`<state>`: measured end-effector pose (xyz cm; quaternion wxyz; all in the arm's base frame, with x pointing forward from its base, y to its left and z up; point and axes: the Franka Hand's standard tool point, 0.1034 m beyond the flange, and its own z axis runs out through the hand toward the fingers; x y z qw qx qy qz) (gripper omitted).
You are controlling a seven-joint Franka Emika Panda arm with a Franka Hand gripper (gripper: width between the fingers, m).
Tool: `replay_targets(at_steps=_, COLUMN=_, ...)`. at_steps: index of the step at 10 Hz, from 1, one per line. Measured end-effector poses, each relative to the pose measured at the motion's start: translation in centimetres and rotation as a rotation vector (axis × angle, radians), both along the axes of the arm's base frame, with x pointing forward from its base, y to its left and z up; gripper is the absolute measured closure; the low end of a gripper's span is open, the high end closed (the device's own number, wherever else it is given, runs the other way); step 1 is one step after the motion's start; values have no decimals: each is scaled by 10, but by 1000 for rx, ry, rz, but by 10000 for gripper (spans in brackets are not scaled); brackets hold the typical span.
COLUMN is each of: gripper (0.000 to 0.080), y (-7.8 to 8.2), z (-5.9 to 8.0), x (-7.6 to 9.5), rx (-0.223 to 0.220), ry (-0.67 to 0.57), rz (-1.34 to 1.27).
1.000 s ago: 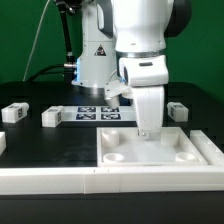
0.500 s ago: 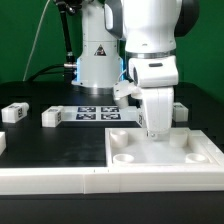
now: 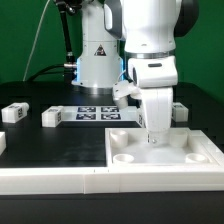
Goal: Assemble one leg
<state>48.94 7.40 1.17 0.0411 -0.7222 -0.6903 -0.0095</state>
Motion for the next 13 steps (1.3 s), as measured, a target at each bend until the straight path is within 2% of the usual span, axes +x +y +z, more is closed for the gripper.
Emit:
replay_targets(at_steps=1, gripper=164, y=0, z=0, x=0, rx=0, ry=0, rz=0)
replay_targets(at_steps=5, gripper=150, y=0, z=1, x=0, rx=-1, ry=-1, rz=-2)
replay_targets(at_steps=6, gripper=150, y=2, z=8, x=-2, rx=-5, ry=-5, rz=-18)
replay_targets(at_steps=7, gripper=150, y=6, z=23, x=-8, rx=-14, ry=-11, rz=-34)
replay_targets(at_steps=9, gripper=150, y=13, z=43, x=-17, rx=-27, ry=-18, rz=-42)
replay_targets(at_steps=10, gripper=150, y=18, z=57, x=-21, rx=-36, ry=-24, rz=-123)
replay_targets(at_steps=11, gripper=150, y=19, z=66, x=-19, rx=-38, ry=-38, rz=-117)
replay_targets(at_steps=13, gripper=150, y=19, z=63, x=-20, rx=-37, ry=-25, rz=-258)
